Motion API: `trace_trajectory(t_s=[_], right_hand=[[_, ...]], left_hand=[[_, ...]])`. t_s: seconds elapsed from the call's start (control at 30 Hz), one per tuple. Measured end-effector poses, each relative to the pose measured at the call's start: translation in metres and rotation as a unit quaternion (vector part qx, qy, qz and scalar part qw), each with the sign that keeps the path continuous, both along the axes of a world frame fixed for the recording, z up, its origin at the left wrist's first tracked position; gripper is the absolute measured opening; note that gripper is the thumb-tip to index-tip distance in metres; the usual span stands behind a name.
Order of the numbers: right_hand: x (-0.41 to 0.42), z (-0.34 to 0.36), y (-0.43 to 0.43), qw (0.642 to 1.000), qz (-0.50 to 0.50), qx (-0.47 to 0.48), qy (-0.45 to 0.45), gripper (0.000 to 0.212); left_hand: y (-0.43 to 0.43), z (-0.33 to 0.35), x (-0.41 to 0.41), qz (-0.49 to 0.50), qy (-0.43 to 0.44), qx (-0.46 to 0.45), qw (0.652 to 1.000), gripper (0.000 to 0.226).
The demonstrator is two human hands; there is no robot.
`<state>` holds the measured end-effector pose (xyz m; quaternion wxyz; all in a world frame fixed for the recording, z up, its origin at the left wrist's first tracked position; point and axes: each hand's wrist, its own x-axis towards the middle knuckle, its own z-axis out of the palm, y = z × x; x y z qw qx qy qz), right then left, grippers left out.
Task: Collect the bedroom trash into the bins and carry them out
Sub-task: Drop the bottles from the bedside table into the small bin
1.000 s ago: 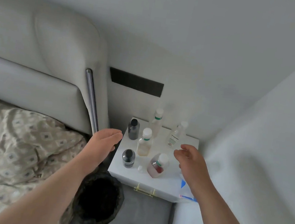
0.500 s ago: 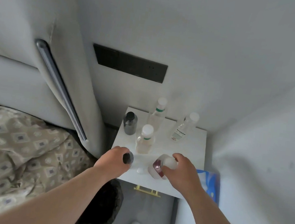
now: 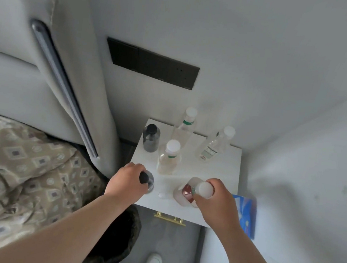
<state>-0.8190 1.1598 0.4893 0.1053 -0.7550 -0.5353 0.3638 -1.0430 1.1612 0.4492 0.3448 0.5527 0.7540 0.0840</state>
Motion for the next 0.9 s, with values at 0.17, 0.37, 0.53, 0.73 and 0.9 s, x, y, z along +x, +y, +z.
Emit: trace_trajectory(t_s=[0.17, 0.37, 0.53, 0.73, 0.9], right_hand=[[-0.004, 0.04, -0.014, 0.997, -0.019, 0.066, 0.039, 0.029], [-0.03, 0.107, -0.028, 0.986, 0.028, 0.135, 0.092, 0.031], [-0.066, 0.116, -0.049, 0.976, 0.09, 0.155, 0.121, 0.032], [-0.115, 0.074, -0.074, 0.973, 0.148, 0.098, 0.149, 0.031], [-0.147, 0.0, -0.095, 0.974, 0.169, 0.052, 0.139, 0.027]], left_hand=[[-0.03, 0.037, -0.024, 0.06, -0.032, 0.053, 0.996, 0.013], [-0.072, 0.087, -0.067, 0.125, -0.042, 0.098, 0.986, 0.028], [-0.11, 0.109, -0.106, 0.17, -0.059, 0.089, 0.98, 0.029], [-0.138, 0.077, -0.141, 0.204, -0.057, 0.066, 0.975, 0.031], [-0.153, 0.003, -0.159, 0.199, -0.048, 0.03, 0.978, 0.024]])
